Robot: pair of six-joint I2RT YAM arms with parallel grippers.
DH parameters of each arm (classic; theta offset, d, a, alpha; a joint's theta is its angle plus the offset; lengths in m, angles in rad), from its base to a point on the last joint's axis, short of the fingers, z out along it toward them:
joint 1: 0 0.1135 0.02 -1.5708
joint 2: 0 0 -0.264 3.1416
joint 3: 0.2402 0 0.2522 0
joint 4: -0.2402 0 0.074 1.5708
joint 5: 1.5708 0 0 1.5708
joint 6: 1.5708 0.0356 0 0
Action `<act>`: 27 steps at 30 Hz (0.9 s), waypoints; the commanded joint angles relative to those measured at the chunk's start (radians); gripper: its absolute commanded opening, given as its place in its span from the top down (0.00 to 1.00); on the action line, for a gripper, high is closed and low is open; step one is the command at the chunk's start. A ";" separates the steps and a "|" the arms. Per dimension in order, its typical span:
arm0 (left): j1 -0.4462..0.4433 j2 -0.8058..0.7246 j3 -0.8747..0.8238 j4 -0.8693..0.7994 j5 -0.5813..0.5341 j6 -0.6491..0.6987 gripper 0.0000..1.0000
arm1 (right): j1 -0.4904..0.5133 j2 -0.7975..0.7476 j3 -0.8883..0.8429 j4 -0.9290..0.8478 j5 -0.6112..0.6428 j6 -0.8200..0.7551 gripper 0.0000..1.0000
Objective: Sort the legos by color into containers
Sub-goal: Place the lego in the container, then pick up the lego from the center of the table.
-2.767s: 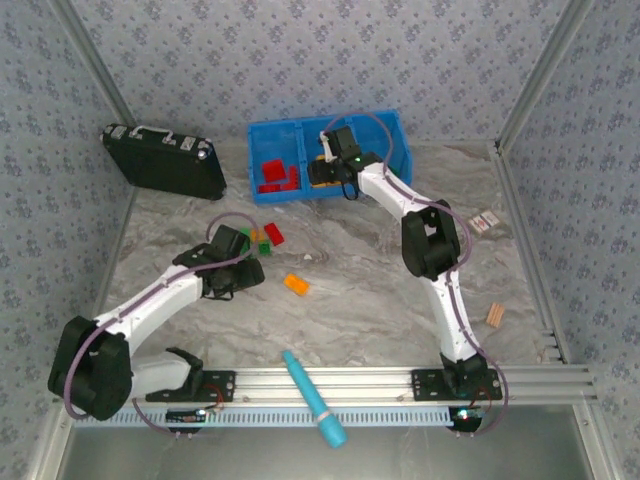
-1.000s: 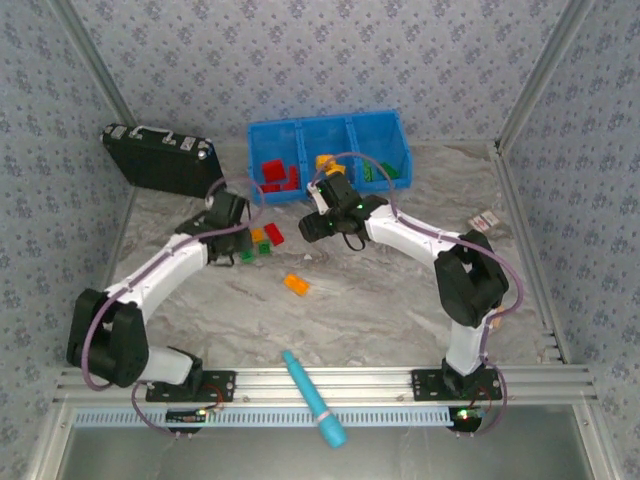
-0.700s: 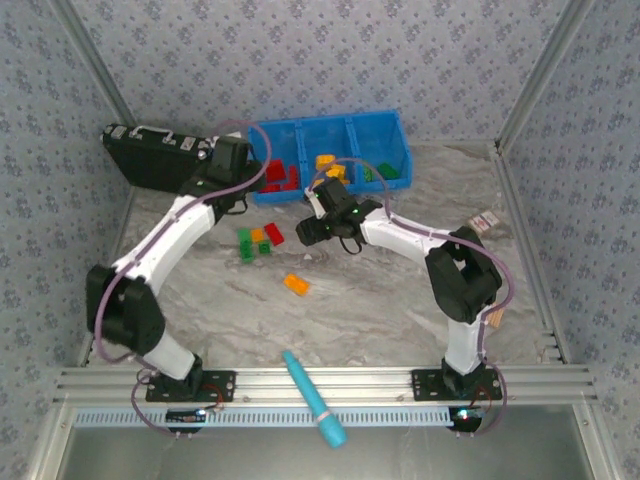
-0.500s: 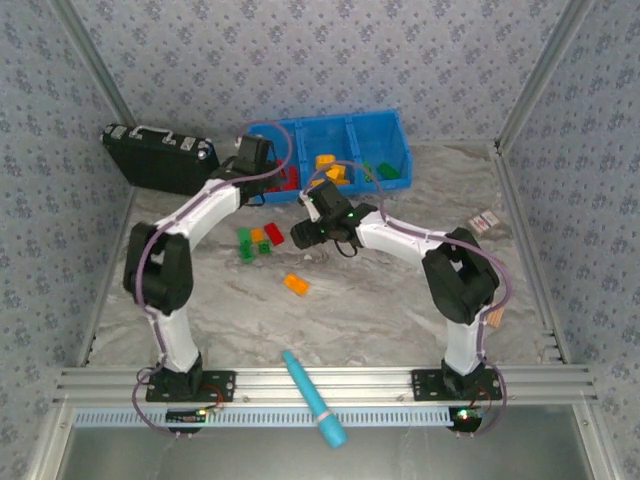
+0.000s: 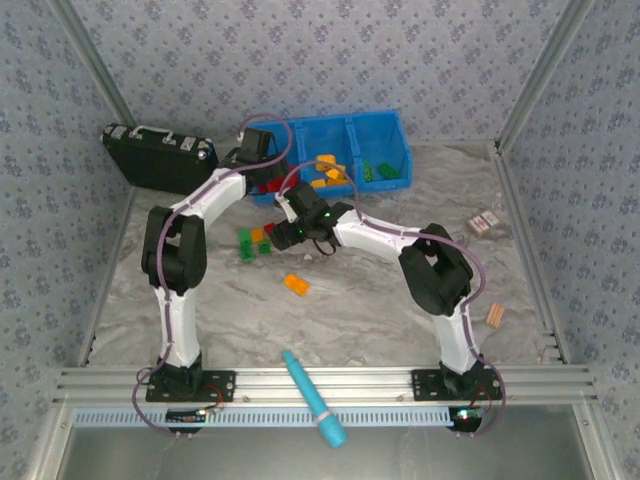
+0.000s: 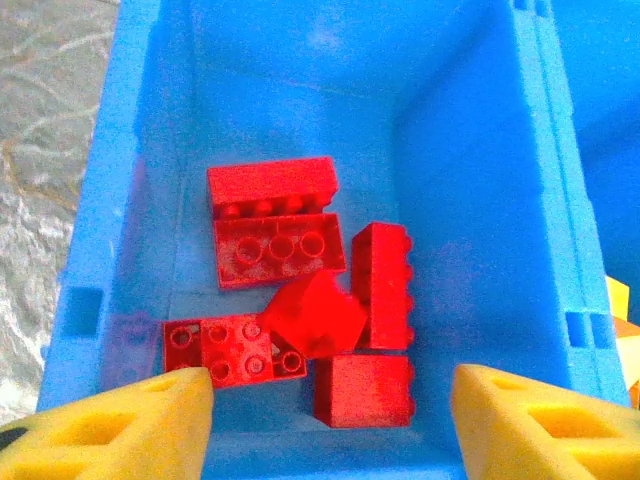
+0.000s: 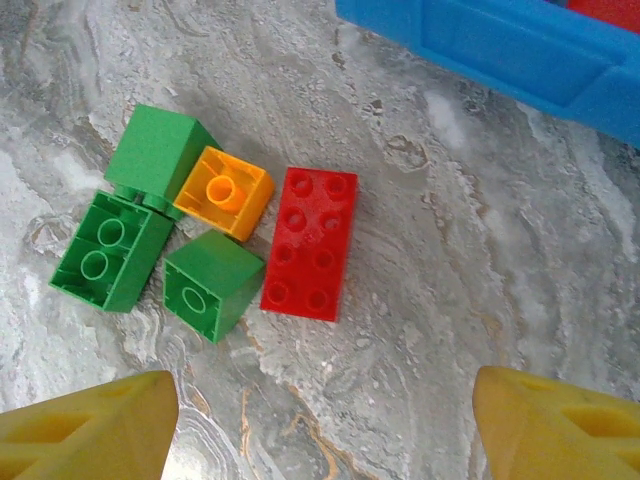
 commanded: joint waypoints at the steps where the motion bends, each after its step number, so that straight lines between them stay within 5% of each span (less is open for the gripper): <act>1: 0.004 -0.048 0.036 0.019 0.034 0.023 0.34 | 0.003 0.055 0.043 0.002 -0.010 -0.002 0.21; 8: 0.025 -0.290 -0.016 -0.002 0.036 0.040 0.33 | 0.002 0.168 0.146 0.008 -0.033 0.016 0.21; 17: 0.082 -0.701 -0.305 -0.083 -0.029 0.075 0.32 | -0.005 0.328 0.323 -0.085 -0.022 0.022 0.23; 27: 0.225 -0.935 -0.509 -0.187 -0.039 0.094 0.33 | -0.031 0.411 0.402 -0.176 0.019 0.057 0.48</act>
